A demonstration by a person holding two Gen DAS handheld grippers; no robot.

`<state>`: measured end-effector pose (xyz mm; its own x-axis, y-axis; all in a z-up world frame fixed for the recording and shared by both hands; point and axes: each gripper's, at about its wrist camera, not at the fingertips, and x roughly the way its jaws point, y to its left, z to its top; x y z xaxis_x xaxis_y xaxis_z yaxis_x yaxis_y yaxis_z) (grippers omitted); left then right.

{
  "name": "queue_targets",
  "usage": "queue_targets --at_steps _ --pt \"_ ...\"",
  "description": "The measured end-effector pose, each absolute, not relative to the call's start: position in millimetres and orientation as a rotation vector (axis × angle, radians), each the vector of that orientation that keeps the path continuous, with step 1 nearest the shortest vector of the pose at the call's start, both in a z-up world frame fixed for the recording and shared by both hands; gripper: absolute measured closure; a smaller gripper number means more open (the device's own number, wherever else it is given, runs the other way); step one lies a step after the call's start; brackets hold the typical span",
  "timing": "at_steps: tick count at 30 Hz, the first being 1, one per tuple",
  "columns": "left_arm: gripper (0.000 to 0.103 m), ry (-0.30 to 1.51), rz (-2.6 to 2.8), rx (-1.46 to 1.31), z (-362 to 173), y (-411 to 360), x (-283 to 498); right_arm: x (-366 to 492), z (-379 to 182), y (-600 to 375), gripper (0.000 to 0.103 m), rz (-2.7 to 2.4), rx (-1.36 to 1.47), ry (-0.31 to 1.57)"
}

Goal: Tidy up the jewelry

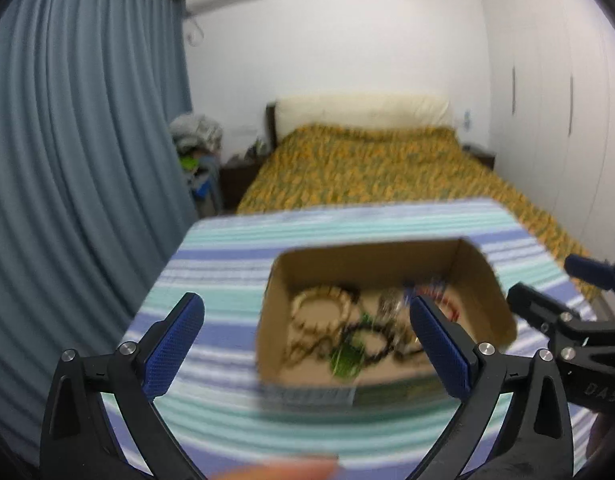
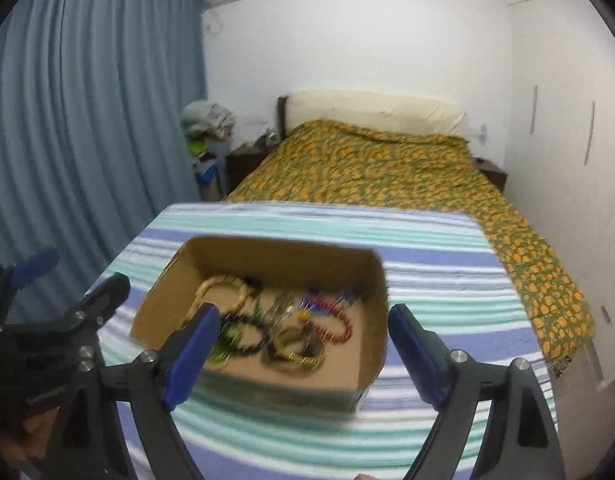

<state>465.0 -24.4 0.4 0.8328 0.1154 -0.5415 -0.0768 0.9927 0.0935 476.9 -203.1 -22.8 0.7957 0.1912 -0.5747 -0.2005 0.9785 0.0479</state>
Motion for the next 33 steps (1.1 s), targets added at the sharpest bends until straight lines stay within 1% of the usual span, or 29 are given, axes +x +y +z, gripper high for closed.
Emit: queue_targets --at_steps 10,16,33 --pt "0.0 0.629 0.063 0.023 14 -10 445 445 1 -189 0.015 0.209 -0.023 0.616" --pt "0.0 0.629 0.056 0.025 19 -10 432 437 4 -187 0.015 0.226 -0.026 0.631" --pt "0.0 0.638 0.079 -0.011 23 -6 426 431 7 -180 0.015 0.239 -0.042 0.629"
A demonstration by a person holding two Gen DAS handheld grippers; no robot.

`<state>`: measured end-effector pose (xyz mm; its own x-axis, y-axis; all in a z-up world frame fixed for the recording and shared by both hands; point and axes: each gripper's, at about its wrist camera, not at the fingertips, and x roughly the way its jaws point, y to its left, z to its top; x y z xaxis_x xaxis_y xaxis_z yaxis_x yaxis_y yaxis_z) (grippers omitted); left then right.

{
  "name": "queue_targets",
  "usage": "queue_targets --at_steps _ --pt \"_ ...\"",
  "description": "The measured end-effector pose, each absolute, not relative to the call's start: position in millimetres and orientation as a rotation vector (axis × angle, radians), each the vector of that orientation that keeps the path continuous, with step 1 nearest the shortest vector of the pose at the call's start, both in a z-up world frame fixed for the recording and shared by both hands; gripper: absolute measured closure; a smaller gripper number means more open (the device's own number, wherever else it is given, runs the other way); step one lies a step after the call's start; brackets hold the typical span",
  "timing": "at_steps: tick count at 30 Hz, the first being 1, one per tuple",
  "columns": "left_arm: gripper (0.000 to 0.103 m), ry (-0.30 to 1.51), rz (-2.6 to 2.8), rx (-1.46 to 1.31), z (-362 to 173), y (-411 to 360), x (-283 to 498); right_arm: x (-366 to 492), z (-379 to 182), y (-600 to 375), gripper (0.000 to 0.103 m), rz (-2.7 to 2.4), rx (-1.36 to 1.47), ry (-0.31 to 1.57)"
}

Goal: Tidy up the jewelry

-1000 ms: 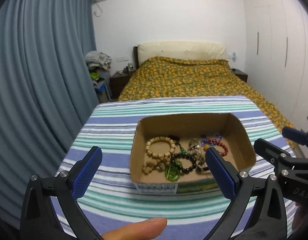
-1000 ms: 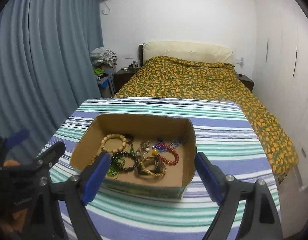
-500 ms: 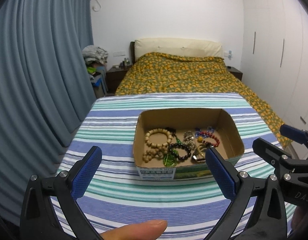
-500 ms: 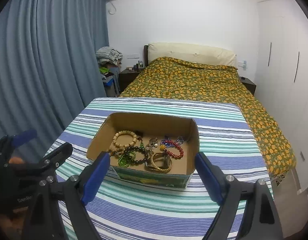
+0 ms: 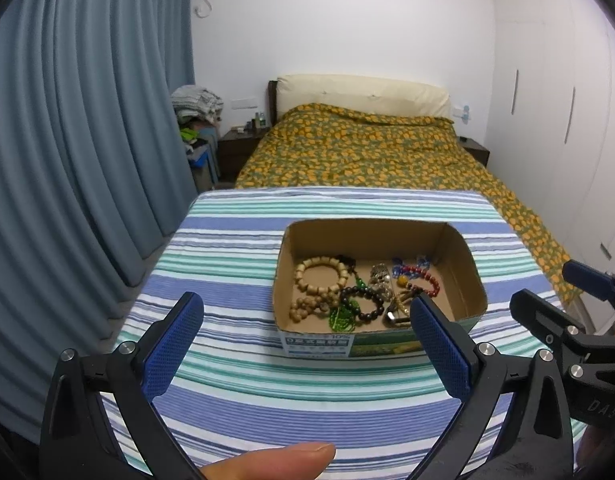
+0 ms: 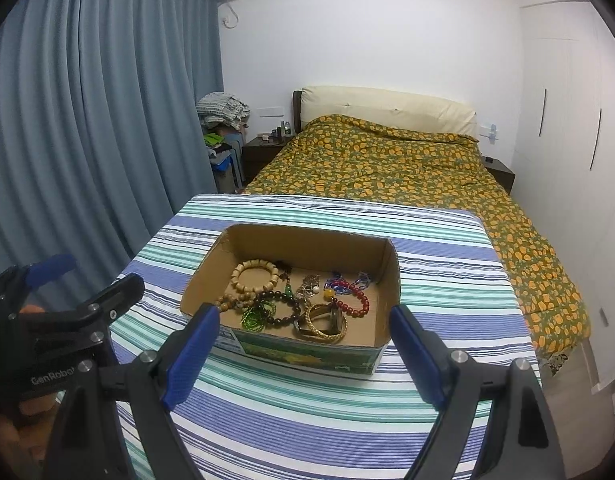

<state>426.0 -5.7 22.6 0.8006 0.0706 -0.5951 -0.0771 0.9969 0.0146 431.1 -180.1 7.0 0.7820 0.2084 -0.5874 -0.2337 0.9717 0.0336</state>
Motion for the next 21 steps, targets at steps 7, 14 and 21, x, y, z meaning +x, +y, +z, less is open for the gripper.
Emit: queue_targets --at_steps 7,14,21 --pt "0.0 0.638 0.081 -0.012 24.0 -5.0 427.1 430.7 7.6 -178.6 0.015 0.241 -0.043 0.627" --pt "0.0 0.636 0.083 -0.007 25.0 -2.7 426.7 428.0 8.6 -177.0 0.015 0.243 -0.05 0.624" --pt "0.0 0.637 0.082 0.001 24.8 -2.3 425.6 427.7 8.7 -176.5 0.015 0.242 -0.05 0.622"
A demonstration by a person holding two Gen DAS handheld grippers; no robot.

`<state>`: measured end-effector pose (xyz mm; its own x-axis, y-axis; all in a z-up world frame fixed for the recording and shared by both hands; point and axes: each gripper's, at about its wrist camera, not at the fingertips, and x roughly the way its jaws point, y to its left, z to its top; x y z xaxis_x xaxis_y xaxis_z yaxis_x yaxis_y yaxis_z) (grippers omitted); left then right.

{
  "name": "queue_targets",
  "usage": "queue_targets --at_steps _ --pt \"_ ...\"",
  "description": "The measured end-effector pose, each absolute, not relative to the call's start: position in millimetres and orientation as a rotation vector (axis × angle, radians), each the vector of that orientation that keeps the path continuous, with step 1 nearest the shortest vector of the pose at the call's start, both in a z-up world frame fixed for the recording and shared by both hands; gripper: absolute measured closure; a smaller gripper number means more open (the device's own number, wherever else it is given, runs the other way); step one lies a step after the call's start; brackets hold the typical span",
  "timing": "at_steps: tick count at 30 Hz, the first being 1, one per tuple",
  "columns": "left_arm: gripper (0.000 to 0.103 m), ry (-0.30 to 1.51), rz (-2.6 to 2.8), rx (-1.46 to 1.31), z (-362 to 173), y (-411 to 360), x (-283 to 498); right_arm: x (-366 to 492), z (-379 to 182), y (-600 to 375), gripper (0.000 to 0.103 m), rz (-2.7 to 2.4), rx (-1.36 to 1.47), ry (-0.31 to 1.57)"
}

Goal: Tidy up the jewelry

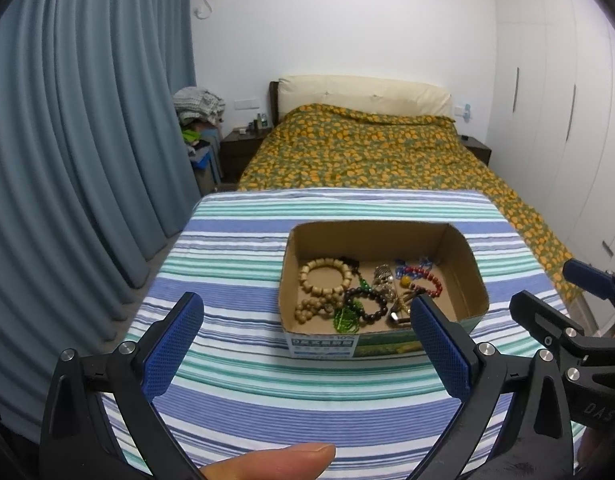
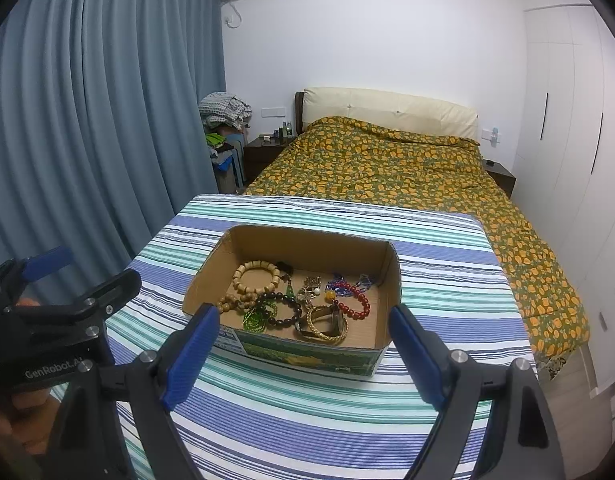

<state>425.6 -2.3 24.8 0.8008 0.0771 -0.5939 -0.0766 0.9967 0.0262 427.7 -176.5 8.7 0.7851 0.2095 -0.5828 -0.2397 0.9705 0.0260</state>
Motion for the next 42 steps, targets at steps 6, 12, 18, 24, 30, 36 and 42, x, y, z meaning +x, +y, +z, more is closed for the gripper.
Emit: queue_targets --at_steps 6,12,18,24,30,36,42 --pt "0.0 0.643 0.068 0.01 25.1 -3.7 425.5 425.6 10.5 -177.9 0.015 0.243 -0.051 0.618" --pt "0.0 0.641 0.079 0.017 25.7 -4.7 424.6 424.8 13.4 -179.5 0.015 0.238 -0.057 0.614" --pt "0.0 0.652 0.075 0.009 25.4 -4.2 425.7 424.1 15.0 -178.7 0.015 0.235 -0.066 0.614" --pt "0.0 0.657 0.076 0.021 23.7 -6.2 427.8 423.4 15.5 -176.6 0.015 0.231 -0.075 0.616" --pt "0.0 0.655 0.078 0.017 23.6 -6.2 428.7 423.8 16.9 -175.5 0.015 0.228 -0.075 0.615" --pt "0.0 0.652 0.077 0.019 23.3 -8.3 428.1 425.1 15.9 -176.2 0.015 0.223 -0.076 0.62" --pt "0.0 0.658 0.076 0.019 22.5 -9.0 429.7 425.5 15.0 -176.6 0.015 0.219 -0.074 0.622"
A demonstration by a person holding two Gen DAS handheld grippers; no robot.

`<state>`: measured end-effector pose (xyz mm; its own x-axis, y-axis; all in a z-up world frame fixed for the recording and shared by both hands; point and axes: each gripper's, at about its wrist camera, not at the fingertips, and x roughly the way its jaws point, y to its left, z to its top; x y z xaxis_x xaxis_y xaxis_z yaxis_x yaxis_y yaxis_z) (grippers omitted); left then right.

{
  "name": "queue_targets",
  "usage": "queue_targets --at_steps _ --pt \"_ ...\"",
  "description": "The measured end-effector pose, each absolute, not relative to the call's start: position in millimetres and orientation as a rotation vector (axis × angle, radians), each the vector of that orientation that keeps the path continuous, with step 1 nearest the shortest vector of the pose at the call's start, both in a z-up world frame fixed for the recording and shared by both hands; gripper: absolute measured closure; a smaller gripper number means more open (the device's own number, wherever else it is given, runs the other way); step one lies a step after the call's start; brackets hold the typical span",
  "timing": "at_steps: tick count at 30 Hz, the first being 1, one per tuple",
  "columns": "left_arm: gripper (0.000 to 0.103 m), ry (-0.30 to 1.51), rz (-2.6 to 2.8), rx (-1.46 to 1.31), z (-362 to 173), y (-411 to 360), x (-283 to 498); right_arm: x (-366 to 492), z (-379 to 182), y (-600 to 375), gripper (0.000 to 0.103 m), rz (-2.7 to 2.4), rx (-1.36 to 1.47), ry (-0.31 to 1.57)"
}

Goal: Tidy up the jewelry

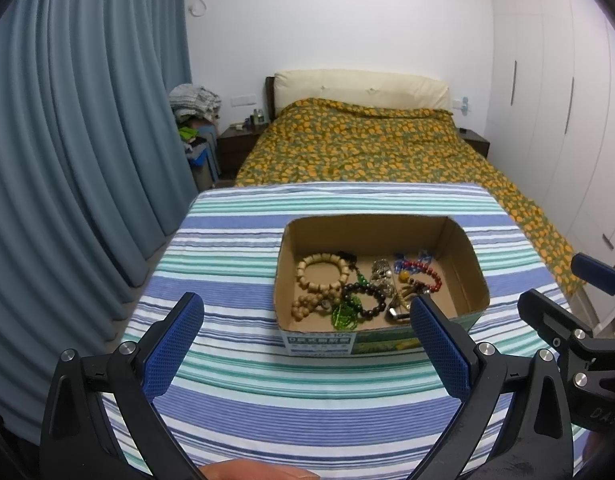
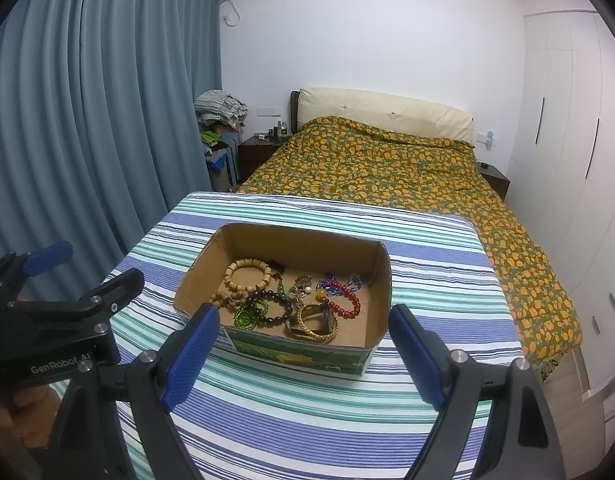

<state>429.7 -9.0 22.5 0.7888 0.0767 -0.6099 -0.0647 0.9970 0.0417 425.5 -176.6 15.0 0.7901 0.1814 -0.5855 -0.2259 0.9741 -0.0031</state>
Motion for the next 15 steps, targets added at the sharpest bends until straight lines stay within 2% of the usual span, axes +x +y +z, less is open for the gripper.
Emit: queue_targets --at_steps 15 --pt "0.0 0.651 0.073 0.009 20.9 -6.2 430.1 426.5 11.6 -178.2 0.015 0.203 -0.063 0.629"
